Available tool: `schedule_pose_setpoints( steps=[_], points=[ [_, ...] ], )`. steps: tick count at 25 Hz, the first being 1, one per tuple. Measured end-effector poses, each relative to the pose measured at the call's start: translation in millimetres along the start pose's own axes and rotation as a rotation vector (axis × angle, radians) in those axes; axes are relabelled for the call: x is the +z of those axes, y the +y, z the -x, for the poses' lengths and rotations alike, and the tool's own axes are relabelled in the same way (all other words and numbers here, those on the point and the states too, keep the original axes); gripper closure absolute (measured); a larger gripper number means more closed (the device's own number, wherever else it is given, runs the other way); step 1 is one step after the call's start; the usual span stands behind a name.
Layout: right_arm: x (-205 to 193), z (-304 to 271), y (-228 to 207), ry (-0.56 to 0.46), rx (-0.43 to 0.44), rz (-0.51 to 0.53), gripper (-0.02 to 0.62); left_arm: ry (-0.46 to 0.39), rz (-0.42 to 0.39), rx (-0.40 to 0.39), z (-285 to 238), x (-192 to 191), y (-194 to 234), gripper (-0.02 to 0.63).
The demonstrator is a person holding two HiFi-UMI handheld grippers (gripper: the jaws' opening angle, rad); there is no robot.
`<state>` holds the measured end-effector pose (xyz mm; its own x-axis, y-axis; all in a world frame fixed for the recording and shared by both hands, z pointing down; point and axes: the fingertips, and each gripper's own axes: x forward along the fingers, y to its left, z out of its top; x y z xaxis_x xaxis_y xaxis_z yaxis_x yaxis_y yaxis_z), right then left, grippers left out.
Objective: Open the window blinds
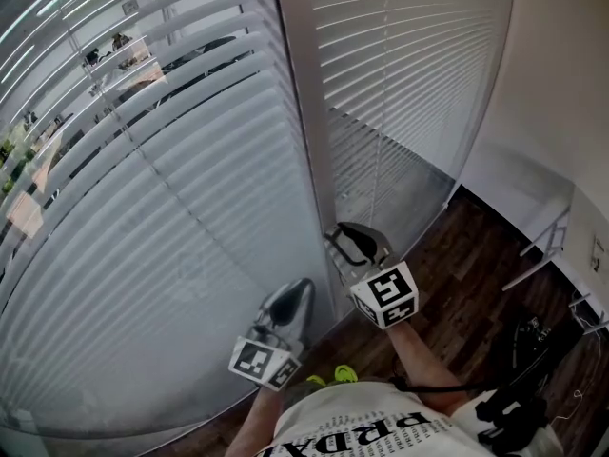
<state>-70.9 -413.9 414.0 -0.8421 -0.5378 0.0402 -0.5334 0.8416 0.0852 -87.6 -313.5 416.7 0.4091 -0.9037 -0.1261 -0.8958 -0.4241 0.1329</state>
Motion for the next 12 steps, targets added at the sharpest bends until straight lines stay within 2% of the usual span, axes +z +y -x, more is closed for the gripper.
schedule_pose_setpoints(
  steps=[3, 7, 9, 12],
  points=[
    [-0.6, 1.1, 3.8, 0.087, -0.003, 0.277, 0.465, -0.004, 0.001, 0.003, 0.6, 1.1, 2.8, 0.614],
    [0.1, 1.2, 8.6, 0.152, -0.029, 0.613, 0.462, -0.007, 0.001, 0.004, 0.5, 1.1, 3.9, 0.615],
    [-1.3, 0.6, 10.4, 0.18, -0.04, 0.731, 0.465, -0.011, 0.002, 0.002, 0.8, 2.1, 3.5, 0.615],
    [-2.4, 0.0, 12.1, 0.193, -0.054, 0.845, 0.471, -0.015, 0.002, 0.003, 2.1, 3.3, 4.8, 0.615]
  ],
)
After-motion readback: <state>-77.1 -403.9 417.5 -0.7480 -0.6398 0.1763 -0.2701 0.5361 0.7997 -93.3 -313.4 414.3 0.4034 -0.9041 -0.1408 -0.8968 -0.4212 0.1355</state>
